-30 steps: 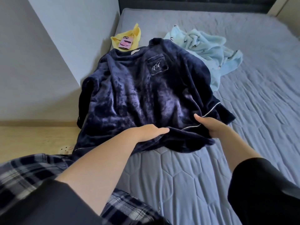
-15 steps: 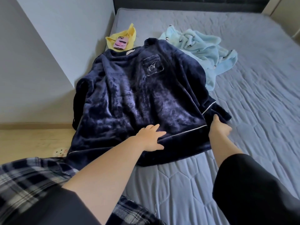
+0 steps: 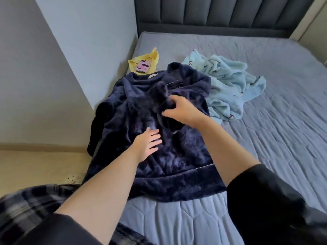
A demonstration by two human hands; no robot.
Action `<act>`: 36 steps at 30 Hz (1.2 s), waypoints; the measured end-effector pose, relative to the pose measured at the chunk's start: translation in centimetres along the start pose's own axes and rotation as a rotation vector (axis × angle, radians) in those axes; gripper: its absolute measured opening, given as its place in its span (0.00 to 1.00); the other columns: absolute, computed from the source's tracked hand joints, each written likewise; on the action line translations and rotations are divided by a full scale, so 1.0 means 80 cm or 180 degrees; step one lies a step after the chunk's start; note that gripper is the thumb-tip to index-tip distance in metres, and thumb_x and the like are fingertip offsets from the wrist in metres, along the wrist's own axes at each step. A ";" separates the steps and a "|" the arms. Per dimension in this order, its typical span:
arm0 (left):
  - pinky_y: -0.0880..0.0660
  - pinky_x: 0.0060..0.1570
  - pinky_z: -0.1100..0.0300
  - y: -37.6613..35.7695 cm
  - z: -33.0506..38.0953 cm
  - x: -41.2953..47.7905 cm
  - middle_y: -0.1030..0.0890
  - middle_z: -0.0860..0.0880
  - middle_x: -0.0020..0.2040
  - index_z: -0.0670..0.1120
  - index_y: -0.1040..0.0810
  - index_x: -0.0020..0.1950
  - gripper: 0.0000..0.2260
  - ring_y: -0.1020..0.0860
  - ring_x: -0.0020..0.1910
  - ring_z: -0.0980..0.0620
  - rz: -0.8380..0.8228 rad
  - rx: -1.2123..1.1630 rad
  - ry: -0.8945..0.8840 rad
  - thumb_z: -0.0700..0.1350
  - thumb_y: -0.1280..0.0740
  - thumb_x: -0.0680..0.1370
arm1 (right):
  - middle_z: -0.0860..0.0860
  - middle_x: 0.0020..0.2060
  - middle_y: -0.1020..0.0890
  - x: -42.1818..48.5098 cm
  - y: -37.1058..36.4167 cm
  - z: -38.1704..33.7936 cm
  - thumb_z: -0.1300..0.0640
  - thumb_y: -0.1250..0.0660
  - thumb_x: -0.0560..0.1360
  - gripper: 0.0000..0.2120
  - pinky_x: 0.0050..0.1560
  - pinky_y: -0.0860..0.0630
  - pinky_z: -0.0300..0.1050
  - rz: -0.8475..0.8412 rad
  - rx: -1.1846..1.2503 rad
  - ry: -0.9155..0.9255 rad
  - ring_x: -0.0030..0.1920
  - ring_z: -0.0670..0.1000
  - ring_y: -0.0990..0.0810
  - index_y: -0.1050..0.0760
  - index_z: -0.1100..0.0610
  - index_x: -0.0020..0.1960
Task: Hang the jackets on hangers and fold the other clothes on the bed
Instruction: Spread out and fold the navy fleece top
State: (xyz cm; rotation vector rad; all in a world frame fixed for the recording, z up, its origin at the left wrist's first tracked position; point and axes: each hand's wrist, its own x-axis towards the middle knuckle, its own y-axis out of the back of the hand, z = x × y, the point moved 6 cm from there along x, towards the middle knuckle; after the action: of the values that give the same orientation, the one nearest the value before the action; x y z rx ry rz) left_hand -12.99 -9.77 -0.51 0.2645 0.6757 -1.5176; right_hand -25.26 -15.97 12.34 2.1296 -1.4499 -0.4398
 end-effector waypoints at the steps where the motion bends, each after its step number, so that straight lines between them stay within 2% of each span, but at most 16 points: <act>1: 0.33 0.64 0.47 0.027 0.007 0.000 0.29 0.43 0.70 0.44 0.31 0.70 0.21 0.29 0.67 0.43 0.0310 -0.0694 -0.0044 0.54 0.51 0.84 | 0.42 0.43 0.22 -0.005 -0.035 -0.003 0.51 0.30 0.72 0.09 0.42 0.26 0.36 -0.0941 -0.0310 -0.0057 0.43 0.44 0.22 0.26 0.51 0.50; 3: 0.28 0.56 0.47 0.077 0.009 0.001 0.25 0.41 0.66 0.44 0.29 0.68 0.25 0.25 0.60 0.42 0.0746 -0.1379 -0.0068 0.59 0.51 0.82 | 0.40 0.49 0.20 -0.019 -0.081 0.013 0.43 0.33 0.74 0.10 0.44 0.23 0.34 -0.1981 -0.0321 -0.0392 0.48 0.41 0.20 0.26 0.46 0.52; 4: 0.27 0.52 0.47 0.096 0.005 -0.001 0.23 0.41 0.63 0.45 0.29 0.68 0.27 0.23 0.56 0.42 0.0796 -0.1498 -0.0035 0.62 0.50 0.81 | 0.43 0.49 0.19 -0.017 -0.094 0.026 0.44 0.34 0.75 0.09 0.45 0.22 0.34 -0.1947 -0.0134 -0.0513 0.48 0.41 0.19 0.25 0.47 0.51; 7: 0.24 0.50 0.46 0.123 -0.014 -0.003 0.22 0.44 0.60 0.48 0.30 0.67 0.27 0.21 0.52 0.44 0.0692 -0.1450 0.0140 0.65 0.40 0.76 | 0.54 0.39 0.18 0.002 -0.107 0.070 0.54 0.38 0.78 0.10 0.36 0.25 0.41 -0.0864 0.0483 -0.1110 0.35 0.49 0.19 0.25 0.58 0.42; 9: 0.24 0.55 0.46 0.124 -0.024 0.001 0.21 0.45 0.61 0.48 0.28 0.67 0.23 0.20 0.55 0.45 0.0549 -0.1057 0.0159 0.57 0.32 0.76 | 0.54 0.34 0.24 0.004 -0.104 0.110 0.56 0.38 0.77 0.10 0.35 0.28 0.44 -0.0002 0.0455 -0.1641 0.31 0.51 0.25 0.29 0.58 0.38; 11: 0.24 0.55 0.46 0.129 -0.028 0.004 0.20 0.45 0.58 0.49 0.27 0.66 0.19 0.21 0.55 0.45 0.0755 -0.0445 -0.0018 0.43 0.30 0.75 | 0.52 0.41 0.26 -0.004 -0.099 0.141 0.53 0.35 0.74 0.07 0.45 0.27 0.46 0.0692 0.0282 -0.1942 0.40 0.52 0.25 0.29 0.57 0.45; 12: 0.23 0.52 0.48 0.131 -0.028 0.004 0.19 0.45 0.55 0.48 0.25 0.63 0.18 0.20 0.53 0.44 0.0855 -0.0324 -0.0069 0.36 0.32 0.75 | 0.52 0.49 0.26 -0.009 -0.102 0.153 0.51 0.32 0.73 0.15 0.53 0.26 0.47 0.0882 0.0476 -0.2096 0.48 0.53 0.23 0.29 0.57 0.55; 14: 0.21 0.45 0.52 0.124 -0.025 0.001 0.17 0.42 0.50 0.45 0.21 0.55 0.17 0.19 0.50 0.42 0.0499 -0.0721 -0.0080 0.29 0.39 0.73 | 0.54 0.63 0.29 -0.015 -0.111 0.163 0.49 0.29 0.72 0.34 0.60 0.28 0.47 0.1141 0.1252 -0.2364 0.61 0.55 0.26 0.39 0.59 0.71; 16: 0.20 0.43 0.54 0.127 -0.023 -0.005 0.16 0.41 0.50 0.42 0.17 0.52 0.17 0.17 0.49 0.43 0.0107 -0.1430 -0.0048 0.32 0.40 0.69 | 0.56 0.68 0.31 -0.014 -0.112 0.167 0.49 0.27 0.70 0.40 0.57 0.29 0.45 0.1526 0.1572 -0.2448 0.62 0.56 0.27 0.44 0.58 0.74; 19: 0.20 0.40 0.54 0.152 -0.033 -0.009 0.17 0.41 0.44 0.40 0.16 0.41 0.13 0.17 0.42 0.43 0.0330 -0.1168 0.0277 0.34 0.39 0.65 | 0.58 0.63 0.24 -0.007 -0.114 0.172 0.54 0.27 0.71 0.27 0.55 0.24 0.48 0.1580 0.1796 -0.2501 0.56 0.57 0.21 0.31 0.61 0.66; 21: 0.23 0.37 0.55 0.169 -0.035 -0.004 0.22 0.41 0.38 0.38 0.23 0.40 0.09 0.22 0.36 0.42 0.0892 -0.0233 0.0638 0.31 0.41 0.68 | 0.60 0.52 0.18 -0.008 -0.131 0.174 0.61 0.31 0.73 0.13 0.50 0.21 0.54 0.1207 0.2709 -0.2565 0.47 0.58 0.18 0.24 0.63 0.57; 23: 0.26 0.36 0.54 0.186 -0.027 0.000 0.27 0.41 0.36 0.38 0.29 0.42 0.04 0.27 0.35 0.44 0.1562 0.0654 0.0895 0.30 0.39 0.71 | 0.58 0.43 0.17 -0.021 -0.132 0.184 0.62 0.31 0.71 0.07 0.44 0.20 0.53 0.1448 0.3140 -0.2674 0.41 0.57 0.18 0.22 0.62 0.49; 27: 0.31 0.36 0.60 0.181 0.006 0.014 0.26 0.48 0.39 0.42 0.27 0.43 0.03 0.27 0.39 0.46 0.1762 0.2302 0.0314 0.36 0.38 0.74 | 0.51 0.36 0.21 -0.044 -0.108 0.197 0.57 0.36 0.69 0.05 0.36 0.26 0.43 0.1890 0.1324 -0.2634 0.38 0.53 0.21 0.25 0.57 0.41; 30: 0.28 0.48 0.54 0.154 0.024 0.006 0.25 0.50 0.59 0.49 0.29 0.67 0.21 0.28 0.59 0.46 0.1915 0.3447 -0.1009 0.39 0.38 0.74 | 0.48 0.54 0.24 -0.028 -0.098 0.174 0.57 0.36 0.71 0.17 0.44 0.27 0.43 0.1876 0.0231 -0.1901 0.49 0.49 0.23 0.31 0.55 0.59; 32: 0.33 0.62 0.54 0.125 0.032 0.006 0.28 0.50 0.66 0.48 0.32 0.71 0.23 0.34 0.68 0.48 0.1609 0.3691 -0.1829 0.39 0.38 0.76 | 0.49 0.61 0.30 -0.007 -0.077 0.159 0.59 0.35 0.73 0.22 0.53 0.30 0.41 0.2171 -0.0122 -0.1434 0.57 0.48 0.28 0.33 0.56 0.65; 36: 0.33 0.64 0.54 0.121 0.018 0.028 0.33 0.49 0.71 0.48 0.39 0.75 0.23 0.36 0.70 0.49 0.1157 0.3512 -0.1560 0.45 0.40 0.80 | 0.52 0.50 0.28 0.057 -0.029 0.151 0.54 0.35 0.74 0.12 0.51 0.35 0.37 0.2457 0.0139 -0.1243 0.48 0.47 0.30 0.27 0.58 0.54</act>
State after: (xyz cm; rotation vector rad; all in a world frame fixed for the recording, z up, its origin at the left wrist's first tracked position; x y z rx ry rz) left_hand -3.50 -11.77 -3.05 0.7585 -0.6283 -1.3826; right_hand -28.25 -22.41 1.33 1.3805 -2.3548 -0.5295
